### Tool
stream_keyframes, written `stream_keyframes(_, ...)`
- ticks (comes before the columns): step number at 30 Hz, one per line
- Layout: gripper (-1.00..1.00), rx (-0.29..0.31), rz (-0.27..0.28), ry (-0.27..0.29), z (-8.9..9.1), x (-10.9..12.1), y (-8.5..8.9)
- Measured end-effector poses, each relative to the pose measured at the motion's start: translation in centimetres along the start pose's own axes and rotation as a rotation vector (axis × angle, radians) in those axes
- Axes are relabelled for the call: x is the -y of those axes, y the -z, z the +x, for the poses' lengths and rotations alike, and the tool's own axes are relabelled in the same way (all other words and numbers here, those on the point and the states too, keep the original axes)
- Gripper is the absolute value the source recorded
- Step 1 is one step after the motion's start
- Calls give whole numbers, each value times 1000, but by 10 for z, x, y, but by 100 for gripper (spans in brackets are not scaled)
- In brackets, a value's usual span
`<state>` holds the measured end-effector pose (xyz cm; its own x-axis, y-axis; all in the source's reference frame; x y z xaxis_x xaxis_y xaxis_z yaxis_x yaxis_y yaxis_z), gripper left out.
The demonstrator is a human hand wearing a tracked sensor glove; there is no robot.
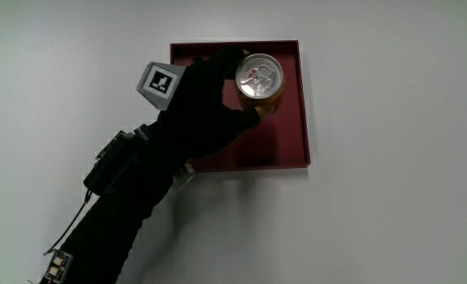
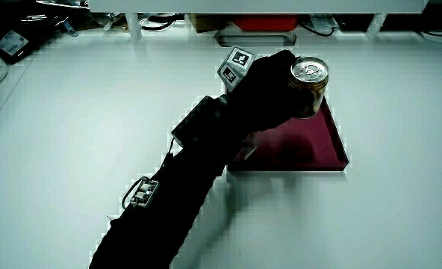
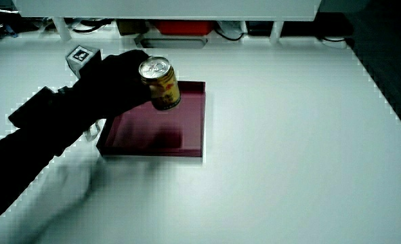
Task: Place red bull into plate
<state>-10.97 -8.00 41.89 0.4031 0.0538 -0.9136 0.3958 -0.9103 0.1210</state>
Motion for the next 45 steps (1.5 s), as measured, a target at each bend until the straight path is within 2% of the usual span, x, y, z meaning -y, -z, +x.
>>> stream_keyframes(1,0,3,1,-22,-5,0,-1)
stream_keyframes(2,0,-27,13,-42,-9,1,-3)
stream_keyframes(5,0,-18,31,-69,-26,2,-3)
stream_keyframes(9,0,-40,46,-105,-43,3,-3)
stream_keyframes(10,0,-35,47,-117,-46,4,-2)
stream_keyframes(11,0,-60,50,-123,-48,4,-2)
stream_keyframes(12,0,-47,51,-119,-53,4,-2)
stream_keyframes(13,0,-55,48,-150,-52,5,-2)
stream_keyframes(17,0,-53,52,-159,-61,5,-1)
stream_keyframes(18,0,-62,53,-173,-61,6,-1)
stream_keyframes(19,0,-43,46,-185,-61,7,0)
stream_keyframes(20,0,-60,51,-169,-63,6,0)
stream_keyframes(22,0,-55,37,-195,-64,7,2)
stream_keyframes(23,0,-57,38,-167,-66,6,3)
stream_keyframes(26,0,-30,28,-187,-66,7,4)
stream_keyframes(29,0,-44,17,-183,-66,6,6)
stream_keyframes(30,0,-33,9,-194,-64,6,7)
stream_keyframes(31,0,-50,13,-177,-67,5,7)
stream_keyframes(32,0,-45,14,-174,-68,5,8)
stream_keyframes(33,0,-41,10,-196,-67,6,8)
stream_keyframes(39,0,-26,11,-185,-69,6,9)
stream_keyframes(43,-14,-25,-1,-214,-66,6,9)
stream_keyframes(45,-21,-17,2,-207,-67,6,9)
